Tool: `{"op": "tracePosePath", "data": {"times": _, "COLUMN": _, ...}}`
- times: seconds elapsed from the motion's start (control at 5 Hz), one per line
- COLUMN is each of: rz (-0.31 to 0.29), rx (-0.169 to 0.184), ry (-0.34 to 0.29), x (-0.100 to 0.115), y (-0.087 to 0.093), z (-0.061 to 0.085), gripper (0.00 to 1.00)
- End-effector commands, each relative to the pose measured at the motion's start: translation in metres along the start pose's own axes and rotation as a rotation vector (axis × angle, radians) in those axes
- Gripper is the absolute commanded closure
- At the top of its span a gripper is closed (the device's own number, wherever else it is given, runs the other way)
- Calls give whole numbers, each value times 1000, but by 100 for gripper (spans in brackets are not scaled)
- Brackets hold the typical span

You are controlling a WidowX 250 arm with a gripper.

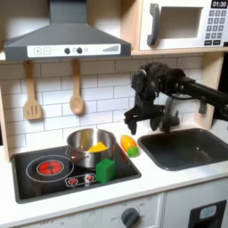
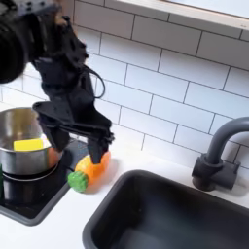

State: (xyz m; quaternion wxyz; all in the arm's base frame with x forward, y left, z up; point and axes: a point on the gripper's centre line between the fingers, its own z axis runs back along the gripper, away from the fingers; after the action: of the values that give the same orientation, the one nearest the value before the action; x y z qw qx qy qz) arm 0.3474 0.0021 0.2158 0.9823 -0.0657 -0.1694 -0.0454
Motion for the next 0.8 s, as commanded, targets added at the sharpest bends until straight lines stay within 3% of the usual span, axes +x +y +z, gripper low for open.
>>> {"op": "tracePosePath", "data": {"times": 0.0, "rz": 33, "rx": -6, "ry": 33, "x": -4, "y": 5, "z": -31, "gripper": 0}}
{"op": "tracePosePath", "data": {"times": 0.2, "rz": 18, "rx": 10, "ry": 52, "x": -8, "y": 9, "z": -34, "gripper": 0}}
{"op": "tracePosePath", "data": {"times": 0.6, "rz": 21, "rx": 5, "ry": 70, "x": -6, "y": 27, "z": -38, "gripper": 0}}
